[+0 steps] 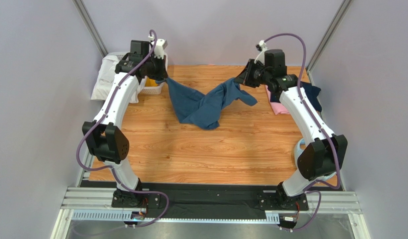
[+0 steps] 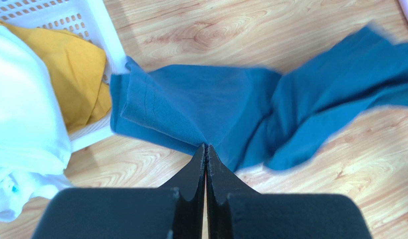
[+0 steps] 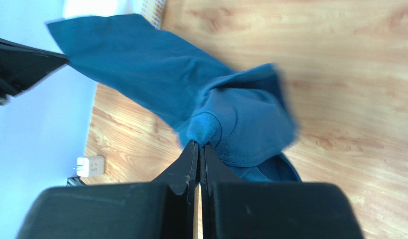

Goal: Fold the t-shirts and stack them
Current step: Flatten out the tshirt

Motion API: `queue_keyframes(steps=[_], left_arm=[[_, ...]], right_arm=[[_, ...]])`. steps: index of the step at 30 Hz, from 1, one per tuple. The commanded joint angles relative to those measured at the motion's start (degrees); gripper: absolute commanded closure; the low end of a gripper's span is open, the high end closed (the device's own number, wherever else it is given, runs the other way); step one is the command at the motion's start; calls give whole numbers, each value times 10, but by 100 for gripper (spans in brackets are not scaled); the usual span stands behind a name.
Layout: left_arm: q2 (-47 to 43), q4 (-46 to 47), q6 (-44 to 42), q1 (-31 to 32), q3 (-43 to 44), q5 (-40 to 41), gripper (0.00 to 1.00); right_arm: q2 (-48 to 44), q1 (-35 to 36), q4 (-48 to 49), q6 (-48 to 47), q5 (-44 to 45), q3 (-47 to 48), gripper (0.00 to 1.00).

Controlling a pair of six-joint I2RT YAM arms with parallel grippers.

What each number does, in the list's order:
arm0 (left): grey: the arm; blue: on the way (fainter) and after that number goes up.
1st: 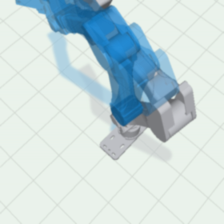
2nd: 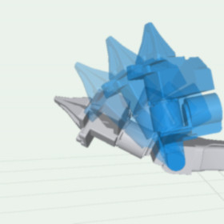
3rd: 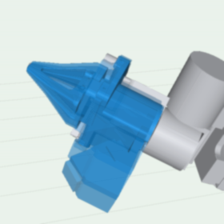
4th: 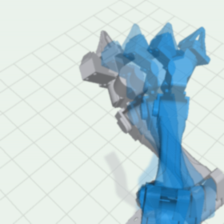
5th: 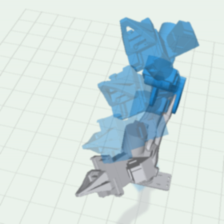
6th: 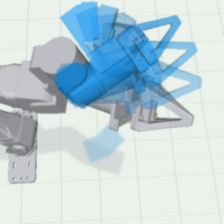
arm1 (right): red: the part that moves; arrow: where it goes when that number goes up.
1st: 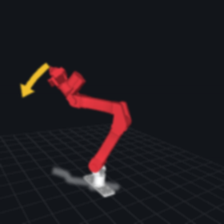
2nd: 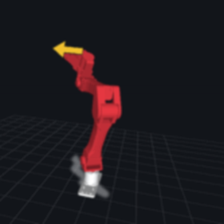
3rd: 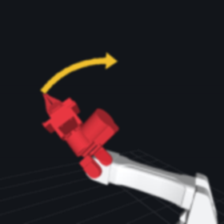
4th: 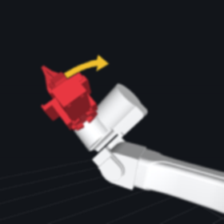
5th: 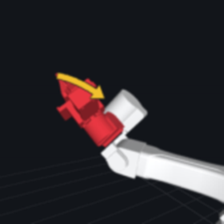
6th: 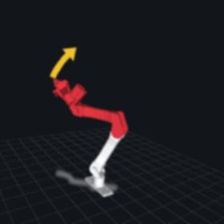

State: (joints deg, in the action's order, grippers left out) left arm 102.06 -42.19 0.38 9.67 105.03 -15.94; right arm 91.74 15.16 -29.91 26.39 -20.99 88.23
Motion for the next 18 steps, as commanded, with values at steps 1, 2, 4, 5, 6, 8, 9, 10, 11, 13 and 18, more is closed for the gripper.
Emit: queue_keyframes(steps=[1, 2, 4, 5, 6, 8, 9, 10, 11, 13, 18], left_arm=[[-72, -19, 0, -5, 5, -4, 99], [-83, -18, -2, -6, -3, -2, 99], [-113, -10, -3, -12, -23, -3, 99], [-121, -10, -3, -15, -28, -2, 99], [-128, -9, -3, -18, -33, -2, 99], [-150, -13, -3, -27, -41, -14, 99], [-157, -24, -17, -28, -52, -18, 99], [-172, -31, -27, -28, -61, -23, 99], [-180, -35, -30, -28, -73, -33, 99], [-208, -49, -49, -28, -119, -43, 99], [-263, -35, -79, -29, -250, -47, 100]], right_arm=[[-30, 0, -44, -22, -11, 117, 100], [-38, 2, -52, -23, -11, 131, 100], [-51, -2, -73, -27, -8, 158, 100], [-69, 0, -77, -29, -8, 162, 100], [-79, 0, -90, -31, -5, 165, 100], [-114, 0, -116, -32, 2, 158, 100], [-127, 0, -125, -29, 3, 136, 100], [-141, 0, -133, -21, 1, 115, 100], [-155, 0, -150, -7, -4, 92, 100], [-215, 5, -159, 12, -25, -11, 100], [-327, 23, -199, 21, 2, -186, 100]])
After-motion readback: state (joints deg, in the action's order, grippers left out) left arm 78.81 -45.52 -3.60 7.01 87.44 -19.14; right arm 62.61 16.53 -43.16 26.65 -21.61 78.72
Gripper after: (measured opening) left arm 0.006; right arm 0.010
